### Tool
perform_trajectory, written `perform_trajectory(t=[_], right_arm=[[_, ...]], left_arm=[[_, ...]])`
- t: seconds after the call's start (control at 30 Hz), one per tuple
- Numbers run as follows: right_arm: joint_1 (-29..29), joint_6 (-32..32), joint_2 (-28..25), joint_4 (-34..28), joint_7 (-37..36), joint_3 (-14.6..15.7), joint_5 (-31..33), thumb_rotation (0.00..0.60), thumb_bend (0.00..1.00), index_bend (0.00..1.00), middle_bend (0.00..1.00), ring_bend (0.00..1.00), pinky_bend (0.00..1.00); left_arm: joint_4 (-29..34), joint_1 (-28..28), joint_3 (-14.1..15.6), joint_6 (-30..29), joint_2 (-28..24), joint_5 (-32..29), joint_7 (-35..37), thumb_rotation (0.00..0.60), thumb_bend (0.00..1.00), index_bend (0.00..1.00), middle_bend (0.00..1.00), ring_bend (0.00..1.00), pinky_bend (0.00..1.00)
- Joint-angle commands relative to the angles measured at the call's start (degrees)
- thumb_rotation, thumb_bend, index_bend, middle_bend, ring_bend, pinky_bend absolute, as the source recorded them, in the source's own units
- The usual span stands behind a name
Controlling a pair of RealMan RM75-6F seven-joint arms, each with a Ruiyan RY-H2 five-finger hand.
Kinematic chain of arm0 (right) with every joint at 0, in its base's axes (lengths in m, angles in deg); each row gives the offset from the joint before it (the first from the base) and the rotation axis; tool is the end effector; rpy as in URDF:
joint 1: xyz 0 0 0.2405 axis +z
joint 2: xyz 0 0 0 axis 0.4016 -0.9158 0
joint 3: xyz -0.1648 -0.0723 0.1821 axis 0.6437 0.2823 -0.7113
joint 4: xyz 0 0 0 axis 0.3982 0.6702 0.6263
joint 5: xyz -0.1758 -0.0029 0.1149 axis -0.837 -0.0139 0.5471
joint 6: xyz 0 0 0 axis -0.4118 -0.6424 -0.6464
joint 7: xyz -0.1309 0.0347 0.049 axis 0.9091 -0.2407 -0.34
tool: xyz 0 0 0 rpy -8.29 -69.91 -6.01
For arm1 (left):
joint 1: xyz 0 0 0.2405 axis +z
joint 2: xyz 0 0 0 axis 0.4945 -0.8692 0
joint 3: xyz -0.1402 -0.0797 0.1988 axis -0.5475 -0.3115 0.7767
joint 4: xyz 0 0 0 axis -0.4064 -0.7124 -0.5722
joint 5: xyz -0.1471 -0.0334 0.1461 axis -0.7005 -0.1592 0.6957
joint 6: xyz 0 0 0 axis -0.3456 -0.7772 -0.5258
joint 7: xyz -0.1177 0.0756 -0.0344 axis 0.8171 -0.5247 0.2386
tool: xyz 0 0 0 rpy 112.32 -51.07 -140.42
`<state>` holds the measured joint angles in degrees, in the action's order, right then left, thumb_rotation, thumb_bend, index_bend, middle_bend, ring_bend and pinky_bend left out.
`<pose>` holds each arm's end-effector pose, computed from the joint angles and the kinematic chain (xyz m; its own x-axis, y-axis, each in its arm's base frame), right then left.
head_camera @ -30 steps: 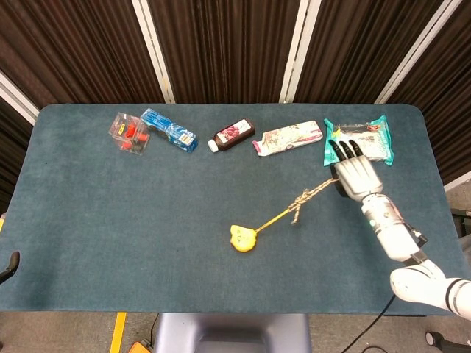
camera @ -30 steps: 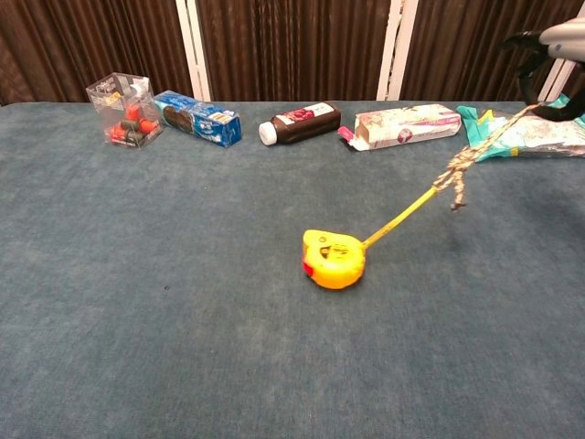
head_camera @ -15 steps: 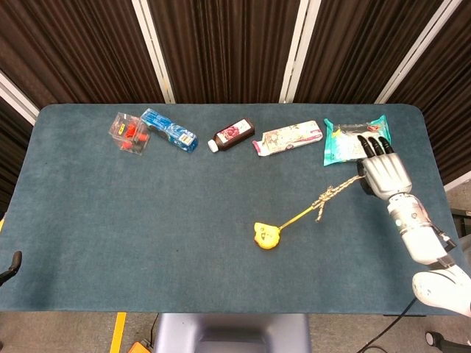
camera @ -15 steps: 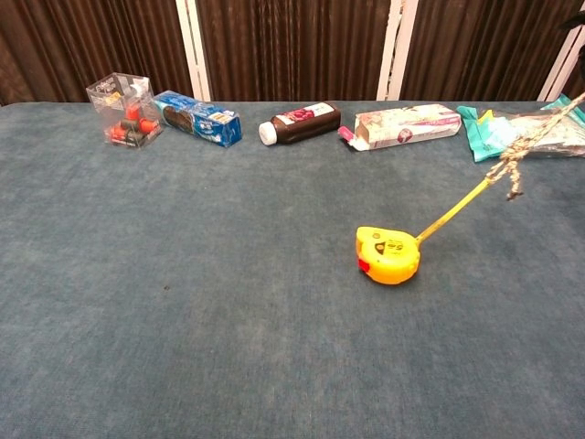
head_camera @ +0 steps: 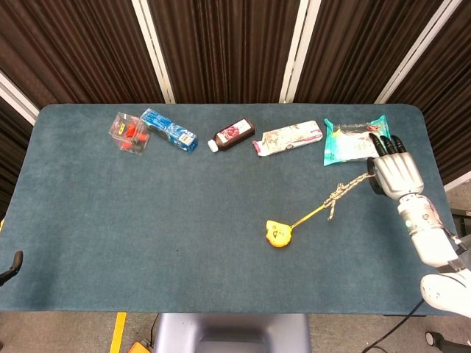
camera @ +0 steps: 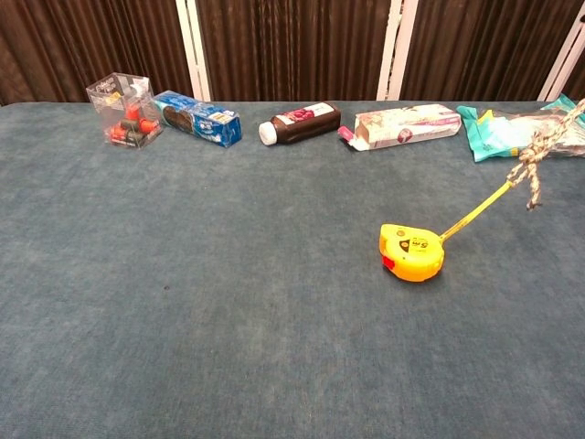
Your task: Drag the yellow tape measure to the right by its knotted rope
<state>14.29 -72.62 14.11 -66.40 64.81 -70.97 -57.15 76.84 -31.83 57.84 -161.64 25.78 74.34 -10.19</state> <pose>-0.2482 -0.3699 0.1732 0.6831 -0.1485 0.7150 -0.7300 -0.1131 0.6740 -0.3275 0.1805 0.1890 0.5114 -0.1379 0.8482 0.8572 0.1518 -0.4922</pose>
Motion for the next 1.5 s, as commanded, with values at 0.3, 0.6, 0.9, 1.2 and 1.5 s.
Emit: perform_trajectory(t=[0.3, 0.6, 0.9, 1.2, 1.5], right_arm=[[1.46, 3.03, -1.05, -4.76, 1.71, -0.26, 2.53, 0.6, 0.15, 0.0, 0.02, 0.02, 0.0], [-7.9, -13.68, -2.25, -13.96, -5.11, 0.72, -7.97, 0.6, 0.12, 0.0, 0.01, 0.02, 0.0], [-24.7, -34.91, 1.06, -6.94, -13.29, 8.41, -22.04, 0.6, 0.19, 0.09, 0.01, 0.02, 0.0], [-30.04, -40.05, 6.42, 7.0, -22.88, 7.99, -24.63, 0.6, 0.27, 0.12, 0.01, 0.02, 0.0], [-30.54, -38.71, 8.16, 10.61, -24.99, 7.04, -25.96, 0.6, 0.27, 0.13, 0.01, 0.02, 0.0]], left_arm=[[-0.23, 0.18, -0.07, -0.3, -0.25, -0.01, 1.04, 0.6, 0.39, 0.07, 0.0, 0.0, 0.1], [-0.61, -0.06, -0.19, 0.14, -0.17, -0.35, 1.18, 0.6, 0.39, 0.07, 0.0, 0.0, 0.1], [-1.08, -0.6, 0.74, 0.3, 0.18, 1.82, 0.71, 0.6, 0.39, 0.07, 0.0, 0.0, 0.1], [0.17, -1.49, 3.22, 2.5, -0.76, 5.24, 1.04, 0.6, 0.39, 0.08, 0.0, 0.0, 0.1], [0.32, -1.77, 3.37, 2.97, -1.02, 5.2, 1.51, 0.6, 0.39, 0.08, 0.0, 0.0, 0.1]])
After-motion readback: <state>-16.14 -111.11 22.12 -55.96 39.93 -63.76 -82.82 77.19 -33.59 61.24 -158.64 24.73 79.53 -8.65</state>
